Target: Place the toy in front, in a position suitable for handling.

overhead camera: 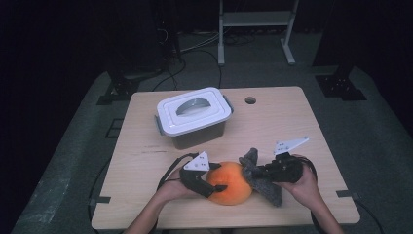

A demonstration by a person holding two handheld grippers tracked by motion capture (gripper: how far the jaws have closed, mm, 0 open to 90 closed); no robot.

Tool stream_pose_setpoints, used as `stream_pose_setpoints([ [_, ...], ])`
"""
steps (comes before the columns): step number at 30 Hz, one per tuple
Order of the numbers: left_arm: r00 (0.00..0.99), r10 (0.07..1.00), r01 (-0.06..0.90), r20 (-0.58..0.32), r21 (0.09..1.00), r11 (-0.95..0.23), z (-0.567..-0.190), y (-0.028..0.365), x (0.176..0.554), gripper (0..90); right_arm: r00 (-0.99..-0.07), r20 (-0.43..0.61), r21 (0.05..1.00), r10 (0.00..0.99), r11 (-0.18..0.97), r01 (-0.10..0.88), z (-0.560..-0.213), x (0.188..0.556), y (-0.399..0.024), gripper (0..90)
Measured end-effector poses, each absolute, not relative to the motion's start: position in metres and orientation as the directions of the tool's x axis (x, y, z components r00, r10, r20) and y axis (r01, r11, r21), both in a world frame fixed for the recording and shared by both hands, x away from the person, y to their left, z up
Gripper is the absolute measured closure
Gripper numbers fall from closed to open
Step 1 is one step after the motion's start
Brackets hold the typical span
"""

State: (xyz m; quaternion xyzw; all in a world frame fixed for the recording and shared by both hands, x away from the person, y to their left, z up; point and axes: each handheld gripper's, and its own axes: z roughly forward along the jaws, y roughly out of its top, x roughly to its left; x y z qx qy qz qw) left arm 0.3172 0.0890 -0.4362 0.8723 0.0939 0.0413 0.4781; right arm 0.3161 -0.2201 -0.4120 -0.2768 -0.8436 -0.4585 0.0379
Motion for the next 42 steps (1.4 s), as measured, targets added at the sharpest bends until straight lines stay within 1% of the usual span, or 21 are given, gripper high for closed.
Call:
stream_pose_setpoints([
  [2,0.98,0.199,0.12,-0.016,0.841,-0.527,-0.436,0.089,0.317,25.1,-0.849,0.316,0.742,0.423,0.448,0.499,-0.414,0.318,-0.213,75.0],
  [4,0.981,0.191,0.114,-0.012,0.84,-0.53,-0.436,0.088,0.316,25.1,-0.843,0.334,0.729,0.42,0.451,0.514,-0.42,0.318,-0.212,74.9],
  [5,0.981,0.193,0.113,-0.01,0.84,-0.53,-0.436,0.087,0.316,25.1,-0.838,0.348,0.72,0.42,0.453,0.526,-0.422,0.318,-0.215,74.8],
  [10,0.981,0.193,0.117,-0.016,0.841,-0.528,-0.436,0.087,0.315,25.0,-0.823,0.344,0.676,0.452,0.489,0.551,-0.429,0.313,-0.226,74.9],
  [12,0.982,0.187,0.112,-0.013,0.84,-0.531,-0.435,0.086,0.315,25.0,-0.831,0.321,0.7,0.455,0.477,0.532,-0.421,0.313,-0.226,75.1],
  [14,0.983,0.183,0.109,-0.012,0.84,-0.532,-0.434,0.084,0.313,24.1,-0.843,0.315,0.744,0.435,0.439,0.504,-0.41,0.314,-0.222,75.3],
  [16,0.984,0.179,0.102,-0.005,0.838,-0.536,-0.432,0.083,0.312,23.5,-0.855,0.302,0.762,0.422,0.431,0.482,-0.402,0.315,-0.215,75.1],
  [21,0.988,0.152,0.096,-0.018,0.843,-0.53,-0.421,0.084,0.312,18.7,-0.873,0.295,0.74,0.389,0.485,0.466,-0.413,0.312,-0.199,74.8],
  [24,0.987,0.159,0.092,-0.008,0.84,-0.535,-0.416,0.082,0.312,10.8,-0.885,0.284,0.731,0.368,0.515,0.449,-0.414,0.305,-0.201,74.9],
  [28,0.987,0.157,0.099,-0.011,0.817,-0.568,-0.422,0.076,0.312,7.2,-0.898,0.295,0.72,0.327,0.542,0.434,-0.418,0.298,-0.202,74.9],
  [30,0.988,0.156,0.091,-0.001,0.814,-0.573,-0.426,0.073,0.312,7.5,-0.9,0.293,0.719,0.322,0.547,0.429,-0.418,0.297,-0.202,74.9],
  [31,0.988,0.154,0.086,0.005,0.813,-0.576,-0.428,0.073,0.311,12.4,-0.899,0.296,0.718,0.323,0.545,0.433,-0.418,0.298,-0.202,74.9],
  [34,0.984,0.167,0.042,0.066,0.818,-0.574,-0.426,0.076,0.311,35.4,-0.887,0.31,0.721,0.342,0.524,0.454,-0.415,0.303,-0.207,75.3],
  [35,0.98,0.178,0.032,0.085,0.823,-0.568,-0.424,0.076,0.311,38.9,-0.883,0.315,0.724,0.347,0.514,0.46,-0.413,0.305,-0.208,75.5],
  [37,0.972,0.209,0.028,0.104,0.836,-0.548,-0.422,0.075,0.311,39.9,-0.876,0.317,0.734,0.363,0.492,0.469,-0.408,0.31,-0.212,75.6],
  [40,0.953,0.26,0.0,0.158,0.854,-0.521,-0.419,0.074,0.311,39.3,-0.868,0.297,0.747,0.398,0.47,0.47,-0.403,0.318,-0.214,75.9],
  [42,0.949,0.272,0.006,0.158,0.856,-0.517,-0.42,0.072,0.311,37.7,-0.861,0.298,0.755,0.411,0.451,0.476,-0.401,0.325,-0.213,75.9],
])
